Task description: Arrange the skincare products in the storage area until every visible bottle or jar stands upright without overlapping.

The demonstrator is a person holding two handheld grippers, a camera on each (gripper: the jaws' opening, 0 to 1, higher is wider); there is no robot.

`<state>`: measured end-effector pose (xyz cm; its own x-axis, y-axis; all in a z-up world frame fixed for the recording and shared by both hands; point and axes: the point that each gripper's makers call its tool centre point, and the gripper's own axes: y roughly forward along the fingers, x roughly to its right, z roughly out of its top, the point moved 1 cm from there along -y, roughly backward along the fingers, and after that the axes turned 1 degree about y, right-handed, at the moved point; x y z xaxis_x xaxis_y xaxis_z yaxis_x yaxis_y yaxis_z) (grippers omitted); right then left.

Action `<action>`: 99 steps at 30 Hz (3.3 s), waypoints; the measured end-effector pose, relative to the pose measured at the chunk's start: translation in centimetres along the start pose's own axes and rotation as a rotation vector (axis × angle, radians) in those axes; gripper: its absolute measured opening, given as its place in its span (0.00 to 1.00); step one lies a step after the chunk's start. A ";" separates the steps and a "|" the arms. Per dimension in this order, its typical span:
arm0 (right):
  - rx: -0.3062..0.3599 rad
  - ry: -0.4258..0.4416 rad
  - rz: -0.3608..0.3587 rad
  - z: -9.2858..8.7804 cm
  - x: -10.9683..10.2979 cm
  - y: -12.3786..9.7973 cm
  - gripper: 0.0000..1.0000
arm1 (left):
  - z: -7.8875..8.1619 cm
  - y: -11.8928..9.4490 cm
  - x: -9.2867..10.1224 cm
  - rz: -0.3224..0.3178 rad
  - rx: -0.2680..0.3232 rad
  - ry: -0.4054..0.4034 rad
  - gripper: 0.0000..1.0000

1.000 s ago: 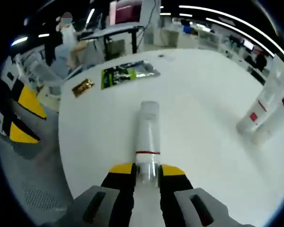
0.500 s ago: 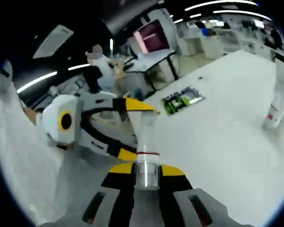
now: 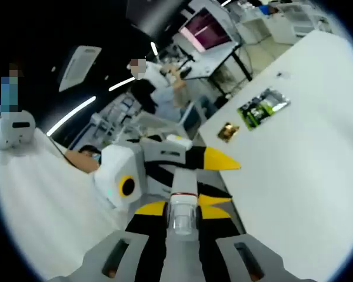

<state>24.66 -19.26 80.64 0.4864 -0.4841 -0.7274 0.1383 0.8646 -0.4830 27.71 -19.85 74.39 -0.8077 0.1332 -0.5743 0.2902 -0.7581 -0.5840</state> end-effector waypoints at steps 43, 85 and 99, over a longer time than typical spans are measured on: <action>0.696 -0.021 -0.181 8.6 2.5 -3.3 0.17 | -1.9 -1.0 -1.9 -0.015 0.051 -0.736 0.05; 0.540 -0.200 -1.068 5.9 25.9 -14.6 0.17 | -5.0 0.4 0.3 -0.051 -0.169 -0.545 0.15; 0.570 -0.221 -1.086 6.9 28.7 -15.2 0.17 | -5.4 0.4 0.6 -0.058 -0.189 -0.522 0.11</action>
<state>42.46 -45.39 70.43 0.0132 -0.9991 0.0400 0.8868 -0.0068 -0.4620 30.07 -16.66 70.73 -0.9581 -0.1989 -0.2061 0.2860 -0.6247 -0.7266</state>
